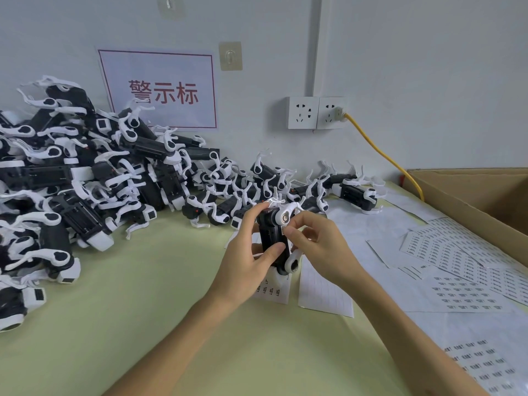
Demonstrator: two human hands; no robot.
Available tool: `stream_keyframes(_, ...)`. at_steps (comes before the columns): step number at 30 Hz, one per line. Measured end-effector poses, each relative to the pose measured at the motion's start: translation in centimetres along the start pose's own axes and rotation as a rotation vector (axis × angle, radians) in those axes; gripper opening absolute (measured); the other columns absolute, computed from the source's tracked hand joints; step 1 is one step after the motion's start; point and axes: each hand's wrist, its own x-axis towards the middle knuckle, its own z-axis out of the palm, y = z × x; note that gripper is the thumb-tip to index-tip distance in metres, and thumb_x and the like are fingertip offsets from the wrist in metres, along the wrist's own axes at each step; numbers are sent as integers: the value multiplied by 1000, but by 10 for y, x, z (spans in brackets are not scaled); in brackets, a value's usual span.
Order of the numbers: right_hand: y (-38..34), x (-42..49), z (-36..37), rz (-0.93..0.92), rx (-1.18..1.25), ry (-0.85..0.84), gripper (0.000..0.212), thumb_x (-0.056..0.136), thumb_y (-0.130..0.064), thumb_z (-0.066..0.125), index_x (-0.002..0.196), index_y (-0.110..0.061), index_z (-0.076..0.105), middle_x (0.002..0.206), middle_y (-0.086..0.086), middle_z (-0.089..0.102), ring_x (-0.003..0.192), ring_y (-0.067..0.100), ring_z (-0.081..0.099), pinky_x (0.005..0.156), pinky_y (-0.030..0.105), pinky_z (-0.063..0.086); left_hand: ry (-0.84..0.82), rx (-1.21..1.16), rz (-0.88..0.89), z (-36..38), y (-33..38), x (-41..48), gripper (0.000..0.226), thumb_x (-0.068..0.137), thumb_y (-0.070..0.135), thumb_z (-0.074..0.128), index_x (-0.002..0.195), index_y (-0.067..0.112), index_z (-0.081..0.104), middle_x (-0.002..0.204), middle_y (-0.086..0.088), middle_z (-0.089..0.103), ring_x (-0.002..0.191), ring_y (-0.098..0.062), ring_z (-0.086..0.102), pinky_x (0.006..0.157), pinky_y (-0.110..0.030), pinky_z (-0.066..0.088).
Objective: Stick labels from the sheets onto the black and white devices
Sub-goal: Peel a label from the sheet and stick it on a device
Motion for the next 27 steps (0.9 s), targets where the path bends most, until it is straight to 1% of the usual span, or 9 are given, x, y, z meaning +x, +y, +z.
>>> stream_keyframes(5, 0, 0, 1, -3, 3, 11, 18, 98, -22, 67, 80, -24, 63, 81, -12, 67, 74, 25, 67, 68, 27, 48, 4, 10, 6, 1, 2, -1, 65, 96, 7, 68, 139, 47, 42, 104, 35, 66, 83, -11, 76, 72, -16, 54)
stream_keyframes(9, -1, -1, 2, -11, 0, 12, 18, 98, -22, 67, 81, -24, 63, 81, -13, 67, 74, 24, 67, 69, 28, 51, 8, 10, 10, 0, 3, -2, 65, 96, 6, 69, 138, 48, 42, 107, 31, 66, 83, -13, 77, 72, -16, 54)
stream_keyframes(17, -2, -1, 2, -14, 6, 15, 17, 98, -23, 67, 81, -24, 63, 82, -14, 68, 75, 23, 66, 68, 22, 48, 4, 17, 3, 1, 3, -2, 64, 96, 7, 69, 145, 40, 42, 105, 31, 67, 82, -13, 76, 71, -15, 53)
stream_keyframes(20, -2, -2, 2, -26, 0, 21, 17, 97, -24, 67, 81, -23, 63, 83, -13, 68, 72, 20, 64, 65, 19, 46, 3, 12, -1, 1, 2, -1, 65, 97, 7, 69, 146, 39, 41, 106, 30, 67, 82, -14, 76, 72, -16, 53)
stream_keyframes(23, -1, -2, 2, -25, -7, 24, 17, 97, -23, 68, 81, -25, 62, 82, -14, 67, 69, 12, 61, 64, 18, 44, -4, 10, 2, 1, 2, -2, 65, 97, 7, 68, 146, 39, 41, 108, 28, 67, 83, -15, 77, 73, -17, 54)
stream_keyframes(27, -2, -2, 3, -32, -11, 26, 18, 97, -24, 68, 80, -28, 62, 83, -15, 67, 69, 10, 60, 62, 16, 42, -8, 7, 14, 0, 2, -1, 64, 97, 6, 67, 144, 40, 42, 106, 29, 67, 82, -16, 77, 72, -17, 54)
